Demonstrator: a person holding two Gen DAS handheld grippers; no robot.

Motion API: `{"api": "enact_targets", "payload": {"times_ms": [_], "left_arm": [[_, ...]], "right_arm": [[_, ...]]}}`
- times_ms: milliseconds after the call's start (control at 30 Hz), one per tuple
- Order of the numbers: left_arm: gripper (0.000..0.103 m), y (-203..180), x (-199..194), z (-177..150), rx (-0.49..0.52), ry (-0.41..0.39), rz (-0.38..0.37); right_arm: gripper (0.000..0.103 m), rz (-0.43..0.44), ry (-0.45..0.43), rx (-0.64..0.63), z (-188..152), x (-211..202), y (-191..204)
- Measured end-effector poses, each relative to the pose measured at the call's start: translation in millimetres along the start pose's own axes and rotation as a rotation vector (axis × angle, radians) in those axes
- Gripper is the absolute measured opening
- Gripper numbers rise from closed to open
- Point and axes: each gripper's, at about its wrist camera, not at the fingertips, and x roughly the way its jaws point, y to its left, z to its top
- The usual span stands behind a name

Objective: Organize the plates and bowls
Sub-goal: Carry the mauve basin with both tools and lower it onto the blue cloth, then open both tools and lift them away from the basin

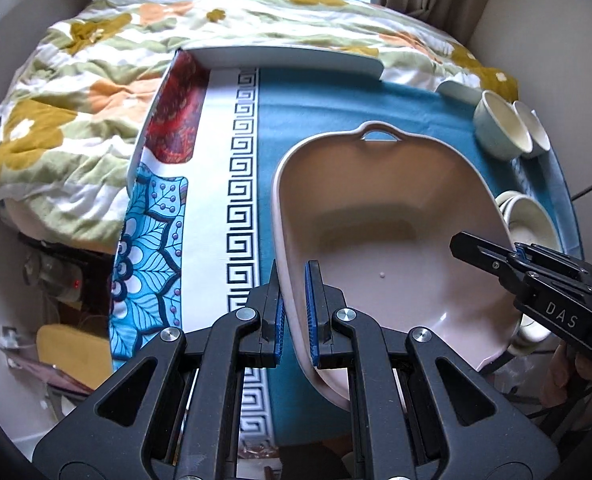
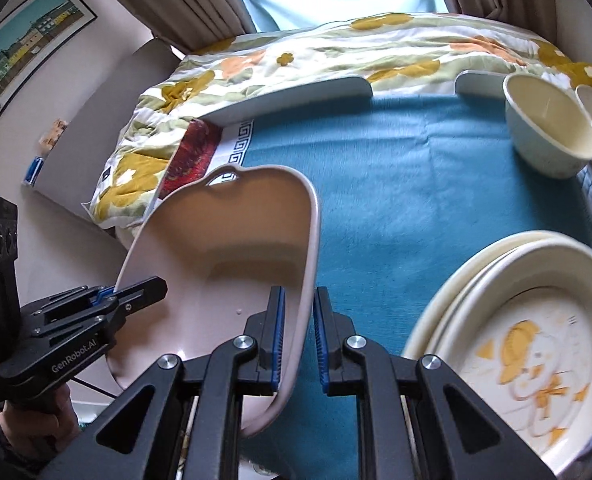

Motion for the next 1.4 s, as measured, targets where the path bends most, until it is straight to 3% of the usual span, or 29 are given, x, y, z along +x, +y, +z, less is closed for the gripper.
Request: {"api": "enact_targets", "payload": {"times_ms": [133,667,767,833,900,1133,1333,1367,1400], "left_arm": [[0.008,9,10,-5,0.041,-0.013,0.002],[0.009,18,29,-9,0.026,0.031,-0.018],[0.021,16,30,-8,0.029,0.038,0.003],[0.049,15,29,-8,0.031,0.027,0.007],[0.061,14,24,-8,0.034,0.0,0.012],[0.062,10,-6,-6,0.043,-0.058,0.039],[0.062,-14,-87,-7,0.074,-0.186,0.039],[0.064,-23,-106,-7,0.086,-0.229,0.029],[0.074,-30,-120,-6,0.094,-0.264,0.018]], "right_arm": [[0.013,-0.029,-0.014,-0.006,-5,10,8],[0.013,-0.07,0.003,0.013,-10,23,9],[0.018,-0.071,-0.014,0.013,-9,20,10],[0.027,-0.068,-0.02,0.016,-9,19,9],[0.028,-0.061,-0.027,0.023,-9,17,8],[0.028,-0.056,-0.077,0.028,-11,-6,8],[0.028,-0.05,-0.179,-0.013,-10,-74,20],[0.03,-0.052,-0.203,-0.026,-10,-87,21],[0.042,-0.056,-0.238,-0.035,-9,-104,19]]}}
